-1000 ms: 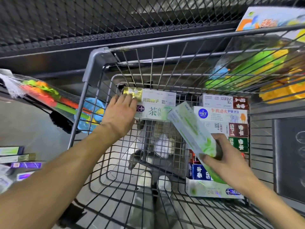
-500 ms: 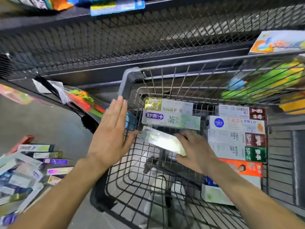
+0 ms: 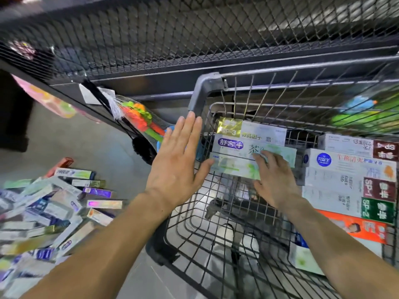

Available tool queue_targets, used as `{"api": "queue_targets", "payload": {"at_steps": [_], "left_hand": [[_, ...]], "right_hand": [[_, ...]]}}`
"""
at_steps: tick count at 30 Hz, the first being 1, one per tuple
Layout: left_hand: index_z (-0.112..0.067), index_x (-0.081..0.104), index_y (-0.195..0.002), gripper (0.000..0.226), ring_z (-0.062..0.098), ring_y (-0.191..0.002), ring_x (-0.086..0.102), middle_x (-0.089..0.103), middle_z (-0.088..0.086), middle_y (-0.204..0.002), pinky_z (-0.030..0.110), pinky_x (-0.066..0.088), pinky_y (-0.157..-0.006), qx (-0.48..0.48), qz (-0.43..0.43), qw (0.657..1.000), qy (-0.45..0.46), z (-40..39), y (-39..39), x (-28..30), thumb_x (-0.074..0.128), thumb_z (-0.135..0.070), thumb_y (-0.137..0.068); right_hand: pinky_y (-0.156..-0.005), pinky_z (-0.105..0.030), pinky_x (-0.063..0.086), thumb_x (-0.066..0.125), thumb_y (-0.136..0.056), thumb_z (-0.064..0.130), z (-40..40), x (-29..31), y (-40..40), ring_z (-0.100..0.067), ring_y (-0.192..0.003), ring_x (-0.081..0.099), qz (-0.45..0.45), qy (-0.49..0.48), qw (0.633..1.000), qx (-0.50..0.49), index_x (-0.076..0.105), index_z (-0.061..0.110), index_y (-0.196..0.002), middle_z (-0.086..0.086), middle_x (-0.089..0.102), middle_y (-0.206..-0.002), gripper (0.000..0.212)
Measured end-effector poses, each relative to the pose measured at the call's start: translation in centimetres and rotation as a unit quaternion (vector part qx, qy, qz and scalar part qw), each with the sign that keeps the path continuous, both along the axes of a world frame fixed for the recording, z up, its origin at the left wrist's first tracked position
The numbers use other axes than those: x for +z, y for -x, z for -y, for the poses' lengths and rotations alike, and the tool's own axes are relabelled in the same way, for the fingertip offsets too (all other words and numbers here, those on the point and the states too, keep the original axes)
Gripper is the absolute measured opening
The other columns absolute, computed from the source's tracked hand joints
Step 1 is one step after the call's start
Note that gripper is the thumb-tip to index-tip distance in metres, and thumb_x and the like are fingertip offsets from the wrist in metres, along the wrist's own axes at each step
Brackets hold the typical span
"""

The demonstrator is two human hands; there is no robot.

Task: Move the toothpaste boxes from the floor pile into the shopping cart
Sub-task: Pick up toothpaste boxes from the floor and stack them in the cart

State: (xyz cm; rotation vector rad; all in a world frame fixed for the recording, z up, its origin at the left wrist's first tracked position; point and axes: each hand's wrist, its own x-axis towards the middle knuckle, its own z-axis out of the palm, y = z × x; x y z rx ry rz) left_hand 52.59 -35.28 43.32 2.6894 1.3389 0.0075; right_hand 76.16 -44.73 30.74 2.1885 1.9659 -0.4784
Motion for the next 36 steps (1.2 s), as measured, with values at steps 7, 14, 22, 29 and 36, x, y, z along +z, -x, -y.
{"api": "queue_targets", "payload": {"at_steps": [7, 14, 22, 29, 36], "left_hand": [[-0.011, 0.011, -0.16, 0.078, 0.025, -0.155, 0.005, 0.007, 0.007, -0.168, 0.047, 0.015, -0.125, 0.007, -0.005, 1.0, 0.006, 0.0, -0.1, 0.2, 0.03, -0.057, -0.101], [-0.009, 0.018, -0.159, 0.071, 0.026, -0.155, 0.009, 0.012, 0.008, -0.168, 0.046, 0.014, -0.125, 0.017, 0.027, 0.999, 0.029, 0.2, 0.2, 1.2, 0.03, -0.051, -0.104], [-0.009, 0.032, -0.156, 0.073, 0.028, -0.151, 0.026, 0.03, 0.01, -0.162, 0.047, 0.019, -0.123, 0.142, 0.073, 0.987, 0.029, 2.3, 12.5, 2.5, 0.024, -0.054, -0.099], [-0.016, 0.014, -0.16, 0.084, 0.022, -0.155, 0.01, 0.012, 0.003, -0.167, 0.042, 0.007, -0.125, 0.327, 0.01, 0.943, 0.068, 10.3, 36.4, 1.4, 0.006, -0.063, -0.092], [-0.015, 0.023, -0.159, 0.08, 0.028, -0.152, 0.022, 0.021, 0.007, -0.165, 0.049, 0.02, -0.123, 0.431, -0.003, 0.896, 0.109, 21.1, 58.0, -4.0, 0.007, -0.064, -0.098]], "right_hand": [[-0.116, -0.046, 0.029, 0.053, -0.096, 0.051, -0.4, 1.7, 0.3, -0.034, -0.14, 0.032, -0.033, 0.019, 0.999, -0.015, 0.03, 0.016, -0.153, -0.015, 0.03, -0.156, 0.071], [-0.094, -0.052, 0.048, 0.059, -0.092, 0.035, -2.4, 9.6, 1.5, -0.043, -0.111, 0.057, -0.071, -0.086, 0.994, 0.01, 0.061, 0.003, -0.126, -0.023, 0.06, -0.123, 0.048], [-0.097, -0.052, 0.043, 0.045, -0.088, 0.052, -5.9, 20.1, 10.5, -0.042, -0.114, 0.054, -0.076, -0.179, 0.971, 0.138, 0.062, 0.003, -0.122, -0.02, 0.058, -0.125, 0.062], [-0.104, -0.054, 0.043, 0.042, -0.089, 0.058, -8.0, 20.2, 30.9, -0.043, -0.124, 0.051, -0.058, -0.164, 0.938, 0.299, 0.057, 0.003, -0.132, -0.021, 0.054, -0.137, 0.072], [-0.105, -0.053, 0.043, 0.037, -0.089, 0.061, -4.9, 13.0, 54.4, -0.042, -0.123, 0.053, -0.037, -0.097, 0.911, 0.4, 0.054, 0.004, -0.135, -0.022, 0.053, -0.138, 0.075]]}}
